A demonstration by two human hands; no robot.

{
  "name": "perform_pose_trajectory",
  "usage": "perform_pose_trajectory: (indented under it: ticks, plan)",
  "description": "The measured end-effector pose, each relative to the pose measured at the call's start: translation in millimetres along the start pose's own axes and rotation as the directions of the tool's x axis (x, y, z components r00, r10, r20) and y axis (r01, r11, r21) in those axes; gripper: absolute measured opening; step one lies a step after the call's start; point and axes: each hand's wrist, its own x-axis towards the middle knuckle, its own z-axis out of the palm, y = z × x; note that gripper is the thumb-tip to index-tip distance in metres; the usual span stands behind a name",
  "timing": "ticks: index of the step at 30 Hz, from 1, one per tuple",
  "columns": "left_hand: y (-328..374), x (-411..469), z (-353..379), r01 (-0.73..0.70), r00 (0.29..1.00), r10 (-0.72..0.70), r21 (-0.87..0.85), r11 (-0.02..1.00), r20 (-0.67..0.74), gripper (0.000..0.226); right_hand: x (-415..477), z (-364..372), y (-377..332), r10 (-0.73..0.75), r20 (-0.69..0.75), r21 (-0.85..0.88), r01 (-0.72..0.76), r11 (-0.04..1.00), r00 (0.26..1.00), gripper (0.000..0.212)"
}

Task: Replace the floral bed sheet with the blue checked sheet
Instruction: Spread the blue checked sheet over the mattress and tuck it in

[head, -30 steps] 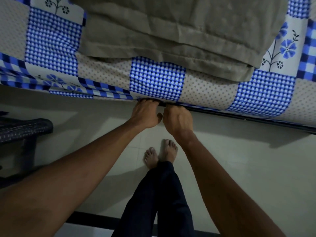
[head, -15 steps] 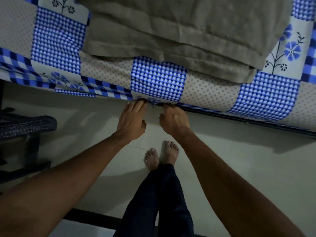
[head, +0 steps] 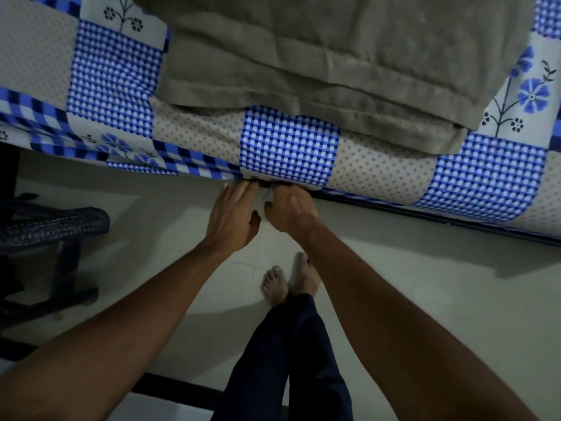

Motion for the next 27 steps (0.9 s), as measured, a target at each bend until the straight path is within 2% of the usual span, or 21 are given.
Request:
perform_pose_trajectory:
  ticks: [3, 5, 7, 9, 11, 13, 15, 17, 19, 21, 24, 27]
  plan:
    - [-9, 9, 2, 0.012, 1.000, -0.012, 0.078, 0.997, 0.000, 0.069, -17, 16, 1, -0.110, -0.114, -0.018, 0.109, 0.994, 0.987, 0.052]
    - [-15, 21, -2, 0.027, 0.999, -0.031, 0.095, 0.995, 0.033, 0.060, -17, 28, -2, -0.176, -0.131, -0.045, 0.171, 0.984, 0.976, 0.058]
    - [-16, 31, -9, 0.101, 0.989, -0.102, 0.013, 0.995, 0.103, 0.050, -8, 30, -5, -0.161, -0.118, -0.079, 0.152, 0.985, 0.980, 0.056]
    - [-21, 34, -16, 0.119, 0.982, -0.108, -0.065, 0.991, 0.157, 0.047, 3, 22, -13, -0.100, -0.099, -0.084, 0.092, 0.992, 0.990, 0.045]
    - [-24, 25, -22, 0.033, 0.992, -0.020, -0.099, 0.995, 0.127, 0.049, 11, 9, -24, -0.044, -0.039, -0.107, 0.039, 0.994, 0.998, 0.035]
    - [-28, 11, -22, -0.040, 0.997, 0.045, -0.085, 0.996, 0.057, 0.054, 15, 3, -29, -0.022, 0.012, -0.086, 0.023, 0.996, 1.000, 0.039]
    - [-33, 5, -20, -0.034, 0.998, 0.037, -0.056, 0.998, 0.044, 0.059, 11, 3, -27, -0.007, 0.061, -0.006, 0.007, 1.000, 0.998, 0.046]
    - [-40, 8, -18, -0.001, 0.999, 0.002, -0.022, 1.000, 0.048, 0.058, 2, 13, -26, -0.034, 0.014, 0.029, 0.033, 0.999, 0.999, 0.051]
    - [-44, 20, -19, 0.012, 0.997, -0.010, -0.023, 1.000, 0.072, 0.052, -9, 26, -27, -0.120, -0.101, 0.030, 0.124, 0.992, 0.988, 0.055]
    - [-44, 34, -26, 0.062, 0.992, -0.056, -0.048, 0.997, 0.117, 0.042, -9, 37, -29, -0.197, -0.147, 0.006, 0.200, 0.980, 0.969, 0.059]
    - [-40, 36, -28, 0.111, 0.982, -0.093, -0.106, 0.988, 0.166, 0.038, 3, 42, -34, -0.163, -0.153, -0.013, 0.163, 0.986, 0.975, 0.054]
    - [-38, 12, -21, 0.061, 0.997, -0.055, -0.123, 0.991, 0.054, 0.052, 10, 30, -41, -0.111, -0.099, 0.007, 0.112, 0.994, 0.989, 0.050]
